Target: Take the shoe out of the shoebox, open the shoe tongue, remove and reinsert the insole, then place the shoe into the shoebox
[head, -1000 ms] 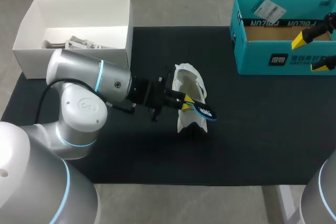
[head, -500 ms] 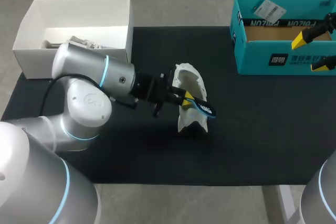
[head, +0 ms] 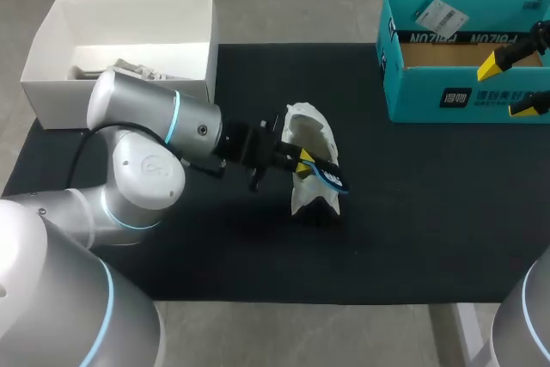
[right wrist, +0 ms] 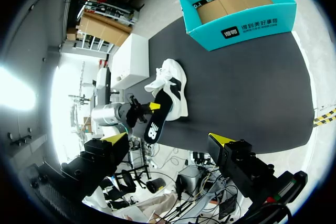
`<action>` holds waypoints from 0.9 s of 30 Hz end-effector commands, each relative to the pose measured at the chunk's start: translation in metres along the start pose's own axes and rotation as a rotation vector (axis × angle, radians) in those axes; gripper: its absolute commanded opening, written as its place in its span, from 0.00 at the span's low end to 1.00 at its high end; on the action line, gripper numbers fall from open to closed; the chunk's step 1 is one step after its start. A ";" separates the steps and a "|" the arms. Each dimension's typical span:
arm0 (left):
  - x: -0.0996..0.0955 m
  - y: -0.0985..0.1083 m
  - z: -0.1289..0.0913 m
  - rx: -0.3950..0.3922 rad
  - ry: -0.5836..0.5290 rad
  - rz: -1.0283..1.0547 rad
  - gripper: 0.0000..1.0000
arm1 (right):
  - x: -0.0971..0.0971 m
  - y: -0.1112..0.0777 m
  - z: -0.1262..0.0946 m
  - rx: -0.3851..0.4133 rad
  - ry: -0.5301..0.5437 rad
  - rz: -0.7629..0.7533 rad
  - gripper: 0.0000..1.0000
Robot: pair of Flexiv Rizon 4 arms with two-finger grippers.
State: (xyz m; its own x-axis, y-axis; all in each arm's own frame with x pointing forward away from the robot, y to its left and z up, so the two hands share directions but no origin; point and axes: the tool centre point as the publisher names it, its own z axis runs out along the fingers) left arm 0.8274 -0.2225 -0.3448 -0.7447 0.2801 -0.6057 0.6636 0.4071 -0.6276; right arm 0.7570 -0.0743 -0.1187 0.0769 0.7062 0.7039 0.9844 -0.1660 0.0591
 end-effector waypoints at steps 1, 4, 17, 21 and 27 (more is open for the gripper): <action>0.000 0.005 0.006 -0.015 0.004 -0.014 0.00 | 0.000 0.000 0.000 0.000 -0.003 0.002 1.00; 0.000 0.009 0.005 -0.022 -0.004 -0.025 0.00 | 0.000 0.000 0.000 0.000 -0.003 0.002 1.00; 0.000 0.007 0.001 -0.020 -0.007 -0.057 0.39 | 0.000 0.000 0.000 0.000 -0.003 0.002 1.00; -0.002 -0.003 -0.005 -0.003 -0.014 -0.039 0.41 | 0.000 0.000 0.000 0.000 -0.003 0.002 1.00; -0.004 -0.019 -0.015 0.038 -0.031 -0.014 0.38 | 0.000 0.000 0.000 0.000 -0.003 0.002 1.00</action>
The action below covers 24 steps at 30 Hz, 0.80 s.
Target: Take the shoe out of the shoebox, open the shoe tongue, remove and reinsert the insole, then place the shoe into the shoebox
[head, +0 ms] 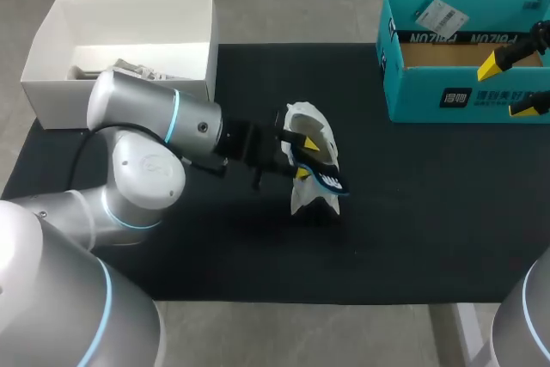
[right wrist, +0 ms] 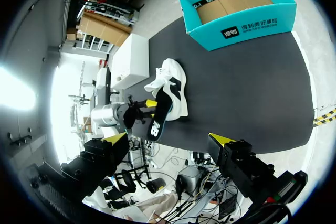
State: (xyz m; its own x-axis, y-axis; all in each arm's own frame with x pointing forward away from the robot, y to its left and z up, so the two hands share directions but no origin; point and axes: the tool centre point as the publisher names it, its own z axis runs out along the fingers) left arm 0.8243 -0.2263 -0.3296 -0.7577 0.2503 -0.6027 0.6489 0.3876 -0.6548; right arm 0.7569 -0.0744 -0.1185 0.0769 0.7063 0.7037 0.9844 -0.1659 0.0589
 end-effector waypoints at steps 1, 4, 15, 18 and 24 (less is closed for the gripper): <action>0.004 -0.008 -0.010 0.013 -0.005 0.013 0.35 | 0.000 0.000 0.001 -0.001 -0.002 0.002 1.00; 0.006 -0.008 -0.008 0.013 0.004 0.019 0.34 | 0.000 0.000 0.001 -0.001 -0.002 0.002 1.00; 0.009 -0.002 0.003 -0.001 0.016 0.019 0.00 | 0.000 0.000 0.001 -0.001 -0.002 0.002 1.00; 0.008 0.002 0.002 -0.024 0.005 0.019 0.00 | 0.000 0.000 0.001 -0.001 -0.002 0.002 1.00; 0.010 0.012 0.003 -0.057 -0.008 -0.001 0.00 | 0.000 0.000 0.001 -0.001 -0.002 0.002 1.00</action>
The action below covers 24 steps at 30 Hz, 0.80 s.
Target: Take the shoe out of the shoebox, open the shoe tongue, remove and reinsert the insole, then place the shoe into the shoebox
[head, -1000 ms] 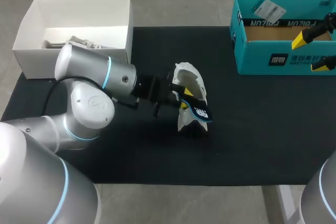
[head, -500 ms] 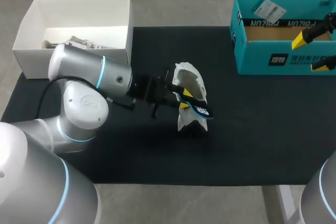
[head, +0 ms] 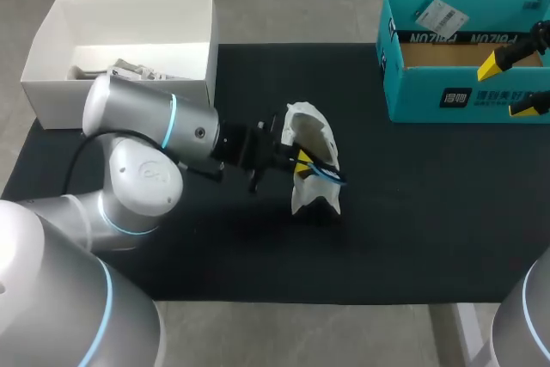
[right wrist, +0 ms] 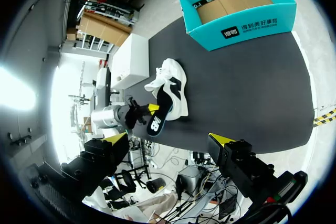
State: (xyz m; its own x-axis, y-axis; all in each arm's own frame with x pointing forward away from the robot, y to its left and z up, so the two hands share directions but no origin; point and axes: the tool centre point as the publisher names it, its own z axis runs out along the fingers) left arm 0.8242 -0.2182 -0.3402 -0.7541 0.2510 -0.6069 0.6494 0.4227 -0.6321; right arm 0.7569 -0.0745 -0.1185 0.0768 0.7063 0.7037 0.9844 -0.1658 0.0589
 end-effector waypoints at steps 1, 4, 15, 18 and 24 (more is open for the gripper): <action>0.001 0.003 0.006 -0.021 -0.007 -0.011 0.00 | 0.000 0.000 0.001 -0.001 -0.002 0.002 1.00; 0.002 0.007 0.008 -0.027 -0.007 -0.023 0.00 | 0.000 0.000 0.001 -0.001 -0.002 0.002 1.00; 0.005 0.020 0.014 -0.078 0.012 -0.062 0.00 | 0.000 0.000 0.001 -0.001 -0.002 0.002 1.00; 0.003 0.023 0.016 -0.090 0.000 -0.067 0.00 | 0.000 0.000 0.001 -0.001 -0.002 0.002 1.00; 0.001 0.029 0.016 -0.126 -0.035 -0.072 0.00 | 0.000 0.000 0.001 -0.001 -0.002 0.002 1.00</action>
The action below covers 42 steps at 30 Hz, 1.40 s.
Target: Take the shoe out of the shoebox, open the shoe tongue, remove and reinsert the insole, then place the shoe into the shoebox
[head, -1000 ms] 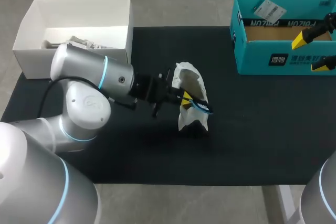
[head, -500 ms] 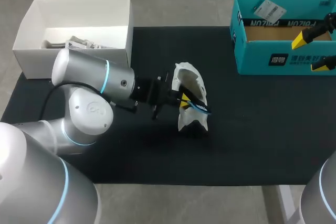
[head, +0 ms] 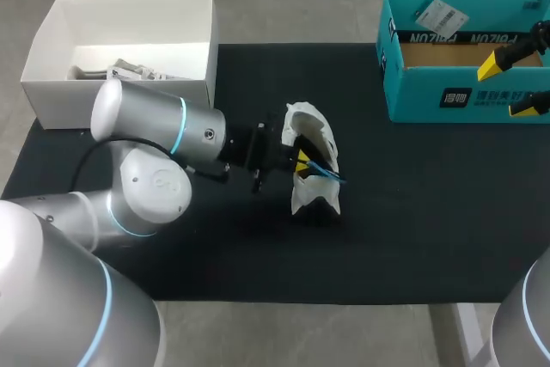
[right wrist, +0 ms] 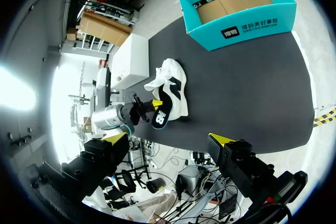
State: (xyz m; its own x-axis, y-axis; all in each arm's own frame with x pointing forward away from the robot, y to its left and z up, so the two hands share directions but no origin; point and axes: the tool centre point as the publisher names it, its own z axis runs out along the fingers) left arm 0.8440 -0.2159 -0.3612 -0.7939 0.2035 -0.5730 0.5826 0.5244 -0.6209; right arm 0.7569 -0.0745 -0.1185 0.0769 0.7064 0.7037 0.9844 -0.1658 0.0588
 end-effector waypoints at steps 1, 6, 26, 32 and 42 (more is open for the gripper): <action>0.002 0.003 0.006 -0.027 -0.029 -0.009 0.00 | 0.000 0.000 0.001 -0.001 -0.002 0.002 1.00; 0.002 0.008 0.002 -0.042 -0.045 -0.024 0.00 | 0.000 0.000 0.001 -0.001 -0.002 0.002 1.00; 0.005 -0.038 -0.013 0.089 0.015 0.050 0.45 | 0.000 0.000 0.001 -0.001 -0.002 0.002 1.00; 0.007 -0.033 -0.002 0.083 0.039 0.050 0.00 | 0.000 0.000 0.001 -0.001 -0.002 0.002 1.00; 0.006 -0.021 0.002 0.030 0.067 0.086 0.00 | 0.000 0.000 0.001 -0.001 -0.002 0.002 1.00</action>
State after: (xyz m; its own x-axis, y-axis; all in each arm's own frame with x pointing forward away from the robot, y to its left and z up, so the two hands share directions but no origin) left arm 0.8244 -0.2243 -0.3536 -0.7466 0.2941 -0.5967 0.6572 0.4653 -0.5930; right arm 0.7569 -0.0745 -0.1185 0.0769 0.7064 0.7036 0.9844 -0.1657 0.0587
